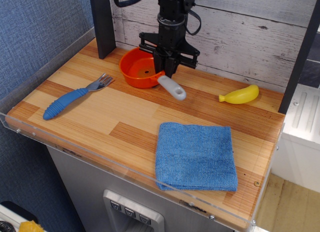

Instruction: Move the red pot to the back of the table

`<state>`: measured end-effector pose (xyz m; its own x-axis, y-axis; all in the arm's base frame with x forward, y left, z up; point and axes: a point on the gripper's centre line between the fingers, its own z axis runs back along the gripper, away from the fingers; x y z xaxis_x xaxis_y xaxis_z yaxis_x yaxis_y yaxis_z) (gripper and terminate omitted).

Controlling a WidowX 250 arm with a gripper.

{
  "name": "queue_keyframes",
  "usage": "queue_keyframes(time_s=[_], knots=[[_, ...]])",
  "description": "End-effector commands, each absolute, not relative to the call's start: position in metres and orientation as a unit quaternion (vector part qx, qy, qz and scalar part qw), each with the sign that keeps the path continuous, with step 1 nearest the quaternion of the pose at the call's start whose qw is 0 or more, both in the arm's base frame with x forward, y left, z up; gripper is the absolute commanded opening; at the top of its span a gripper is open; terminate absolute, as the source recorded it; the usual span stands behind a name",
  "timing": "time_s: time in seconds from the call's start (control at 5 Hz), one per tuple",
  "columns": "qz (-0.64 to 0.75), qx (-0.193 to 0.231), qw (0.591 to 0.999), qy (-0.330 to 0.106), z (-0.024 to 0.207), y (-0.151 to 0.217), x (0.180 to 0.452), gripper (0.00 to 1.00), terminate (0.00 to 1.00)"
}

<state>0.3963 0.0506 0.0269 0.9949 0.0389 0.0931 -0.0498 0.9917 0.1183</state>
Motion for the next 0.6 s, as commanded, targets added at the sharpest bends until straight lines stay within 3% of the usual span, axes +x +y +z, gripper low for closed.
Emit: queue_keyframes(time_s=[0.0,0.2,0.4], knots=[[0.006,0.059,0.996,-0.07,0.047,0.062,0.404,1.0,0.0],[0.014,0.049,0.995,-0.081,0.059,0.066,0.402,1.0,0.0],[0.023,0.05,0.991,-0.126,0.085,0.074,0.397,1.0,0.0]])
